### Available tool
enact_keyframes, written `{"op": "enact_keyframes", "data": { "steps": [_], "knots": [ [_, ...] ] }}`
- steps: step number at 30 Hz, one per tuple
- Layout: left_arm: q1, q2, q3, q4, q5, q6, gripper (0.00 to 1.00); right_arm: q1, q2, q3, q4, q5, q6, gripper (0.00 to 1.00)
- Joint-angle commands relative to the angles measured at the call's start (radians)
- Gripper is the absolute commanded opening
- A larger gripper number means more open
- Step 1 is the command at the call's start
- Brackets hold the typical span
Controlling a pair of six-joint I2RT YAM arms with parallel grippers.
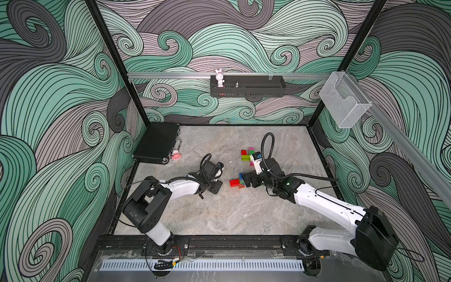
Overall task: Assemble the number 4 with lego
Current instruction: Adjust the lego brick at the center of the board.
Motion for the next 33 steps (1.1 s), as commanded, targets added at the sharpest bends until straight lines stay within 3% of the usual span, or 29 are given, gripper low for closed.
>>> {"op": "enact_keyframes", "data": {
  "steps": [1,4,9,16,24,33],
  "knots": [
    [0.009,-0.042,-0.046,0.12,0.031,-0.024,0.63,0.001,-0.016,0.016,-0.009,0.025,-0.015,0.95],
    [0.015,-0.058,-0.116,0.259,0.049,-0.037,0.65,0.001,-0.019,0.018,-0.009,0.029,-0.021,0.95],
    [0.015,-0.083,-0.331,0.658,0.02,-0.024,0.65,0.002,-0.027,0.015,-0.014,0.038,-0.024,0.95],
    [0.015,-0.057,-0.429,0.884,0.0,0.009,0.61,0.001,-0.032,0.013,-0.011,0.045,-0.027,0.95],
    [0.016,0.04,-0.445,1.053,0.023,0.036,0.54,0.001,-0.031,0.015,-0.009,0.037,-0.027,0.94],
    [0.015,0.051,-0.449,1.08,0.037,0.048,0.45,0.002,-0.038,0.005,-0.011,0.036,-0.026,0.94]
  ]
}}
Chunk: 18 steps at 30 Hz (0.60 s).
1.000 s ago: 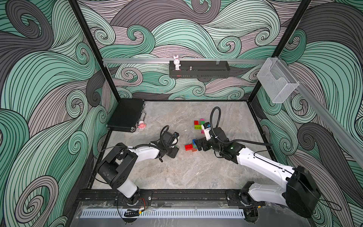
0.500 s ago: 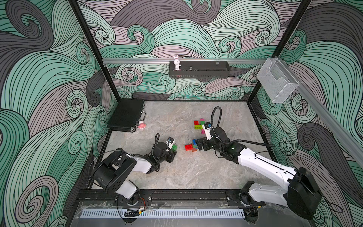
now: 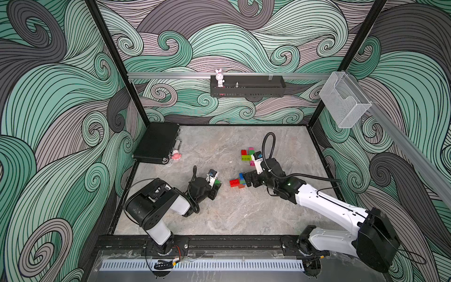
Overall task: Assemble the number 4 with lego
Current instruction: Adjust the lego brick at the center of the board.
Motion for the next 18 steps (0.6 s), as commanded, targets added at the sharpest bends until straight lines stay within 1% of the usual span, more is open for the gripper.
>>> {"op": "enact_keyframes", "data": {
  "steps": [1,3,10,11,13,14,16,18],
  "knots": [
    [0.004,0.005,-0.002,0.048,0.017,0.015,0.44,0.001,-0.021,0.003,-0.003,0.007,-0.01,0.94],
    [0.004,0.004,0.0,0.038,0.023,0.018,0.42,0.001,-0.021,-0.003,-0.001,0.0,-0.013,0.94],
    [0.004,0.005,0.004,0.011,0.03,0.028,0.42,0.002,-0.021,-0.015,0.014,-0.05,-0.021,0.94],
    [0.003,0.004,0.006,0.008,0.032,0.029,0.39,0.001,-0.02,-0.015,0.02,-0.067,-0.027,0.94],
    [0.003,0.005,0.012,-0.004,0.036,0.031,0.3,0.003,-0.014,-0.021,0.034,-0.102,-0.036,0.94],
    [0.004,0.005,0.015,-0.008,0.036,0.03,0.23,0.005,-0.01,-0.026,0.046,-0.115,-0.038,0.94],
    [0.004,0.001,0.017,-0.014,0.035,0.028,0.13,0.02,0.001,-0.036,0.064,-0.102,-0.021,0.93],
    [0.004,-0.005,0.013,-0.013,0.034,0.017,0.04,0.04,0.021,-0.04,0.081,-0.068,0.003,0.91]
  ]
}}
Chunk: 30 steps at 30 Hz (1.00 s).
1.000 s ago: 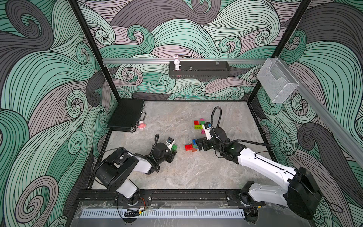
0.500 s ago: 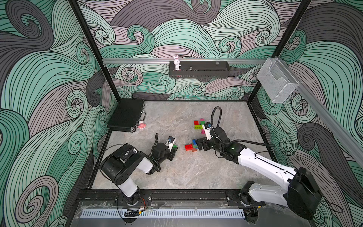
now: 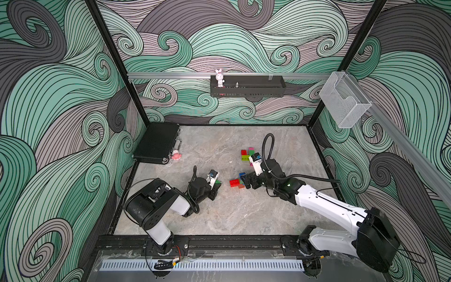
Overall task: Assemble the number 4 with lego
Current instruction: Adjust the lego brick at the center of the board.
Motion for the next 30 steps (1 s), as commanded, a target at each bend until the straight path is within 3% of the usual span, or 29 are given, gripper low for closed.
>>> {"op": "enact_keyframes", "data": {
  "steps": [1,12,18,25,30],
  "knots": [
    [0.003,-0.012,0.014,-0.011,0.009,-0.013,0.01,0.031,0.029,-0.011,0.047,0.026,0.026,0.89],
    [0.004,-0.209,0.08,-0.263,-0.108,-0.164,0.0,0.099,0.18,0.021,0.087,0.272,0.079,0.63],
    [0.003,-0.32,0.097,-0.365,-0.114,-0.188,0.0,0.1,0.231,0.026,0.144,0.232,0.049,0.48],
    [0.004,-0.367,0.101,-0.409,-0.117,-0.199,0.0,0.1,0.265,0.032,0.185,0.182,-0.01,0.43],
    [0.004,-0.393,0.131,-0.48,-0.089,-0.177,0.0,0.1,0.27,0.017,0.198,0.173,-0.048,0.32]
  ]
}}
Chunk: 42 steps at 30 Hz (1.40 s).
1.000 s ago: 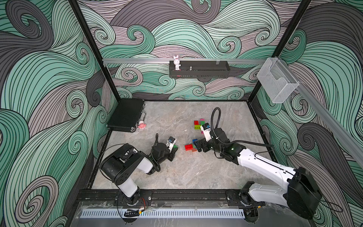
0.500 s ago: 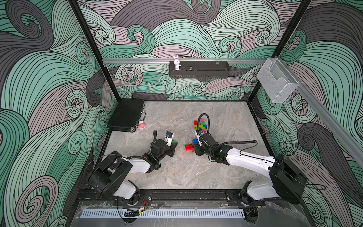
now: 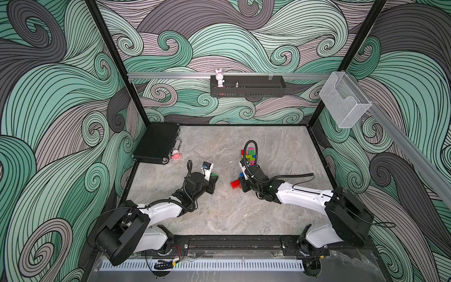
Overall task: Assemble the number 4 with lego
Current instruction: Adjust the lego brick at the center of the board, then assemble the lego brick with the lego brick.
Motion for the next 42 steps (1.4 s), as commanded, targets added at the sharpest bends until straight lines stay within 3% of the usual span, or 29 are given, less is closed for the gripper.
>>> {"op": "enact_keyframes", "data": {
  "steps": [1,11,21,27,42],
  "knots": [
    [0.004,-0.032,0.062,-0.075,0.031,0.007,0.0,0.003,0.016,0.009,0.034,-0.007,-0.044,0.31],
    [0.004,-0.04,0.205,-0.268,0.252,0.092,0.0,0.003,0.07,-0.005,0.096,0.006,-0.028,0.25],
    [0.004,0.063,0.265,-0.234,0.443,0.231,0.0,0.003,0.101,-0.012,-0.074,0.003,-0.037,0.23],
    [0.004,0.134,0.267,-0.155,0.471,0.305,0.0,0.003,0.154,0.016,-0.148,-0.022,-0.048,0.21],
    [0.006,0.215,0.271,-0.08,0.407,0.307,0.0,0.003,0.196,0.038,-0.214,-0.026,-0.044,0.2]
  ]
}}
